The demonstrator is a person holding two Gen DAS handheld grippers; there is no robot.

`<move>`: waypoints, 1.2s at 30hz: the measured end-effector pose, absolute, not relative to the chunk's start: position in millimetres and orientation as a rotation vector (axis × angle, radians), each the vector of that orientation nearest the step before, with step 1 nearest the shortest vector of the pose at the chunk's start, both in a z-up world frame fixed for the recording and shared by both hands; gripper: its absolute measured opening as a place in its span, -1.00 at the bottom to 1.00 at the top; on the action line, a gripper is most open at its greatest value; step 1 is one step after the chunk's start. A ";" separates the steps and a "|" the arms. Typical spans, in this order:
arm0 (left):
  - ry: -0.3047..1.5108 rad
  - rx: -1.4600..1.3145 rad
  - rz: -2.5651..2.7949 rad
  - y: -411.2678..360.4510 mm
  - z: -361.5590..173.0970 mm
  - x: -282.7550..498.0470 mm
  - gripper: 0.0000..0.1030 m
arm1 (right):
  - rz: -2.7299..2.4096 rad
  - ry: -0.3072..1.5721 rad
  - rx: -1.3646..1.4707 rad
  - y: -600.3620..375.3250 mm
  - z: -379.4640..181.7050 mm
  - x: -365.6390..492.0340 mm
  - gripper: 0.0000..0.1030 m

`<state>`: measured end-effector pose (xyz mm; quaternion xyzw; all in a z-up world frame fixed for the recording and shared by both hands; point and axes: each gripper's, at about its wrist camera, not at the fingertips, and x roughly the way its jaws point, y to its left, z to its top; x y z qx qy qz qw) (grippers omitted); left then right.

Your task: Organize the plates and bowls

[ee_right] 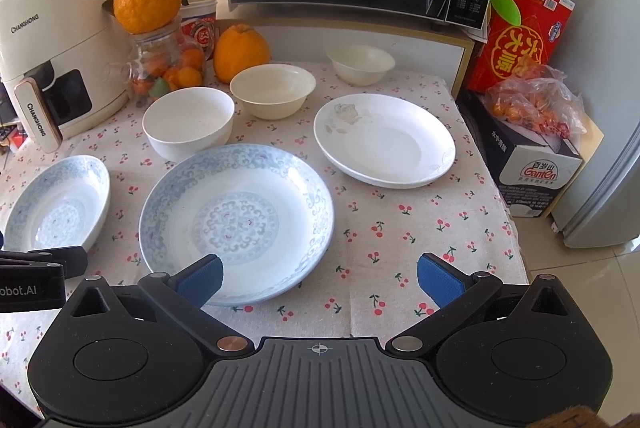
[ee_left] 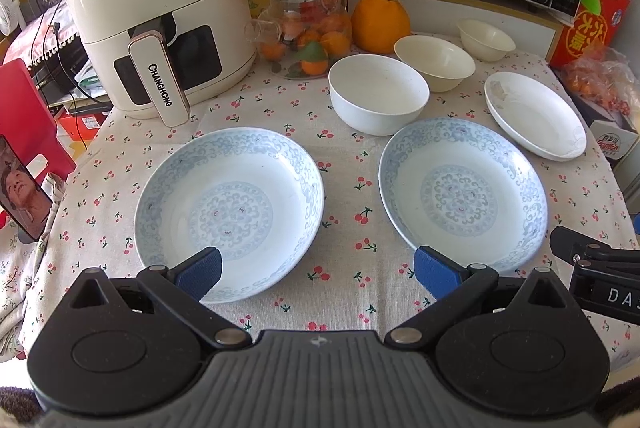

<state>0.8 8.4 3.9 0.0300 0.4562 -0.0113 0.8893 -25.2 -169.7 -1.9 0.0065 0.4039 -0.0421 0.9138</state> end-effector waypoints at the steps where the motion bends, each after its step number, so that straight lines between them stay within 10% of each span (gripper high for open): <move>1: 0.949 0.063 -0.023 8.8 3.7 0.7 0.99 | -0.085 0.834 0.015 -169.4 -2.0 -24.9 1.00; 36: 0.983 0.043 -0.021 8.6 2.6 2.2 0.99 | -0.086 0.853 0.019 -168.9 -3.9 -22.3 1.00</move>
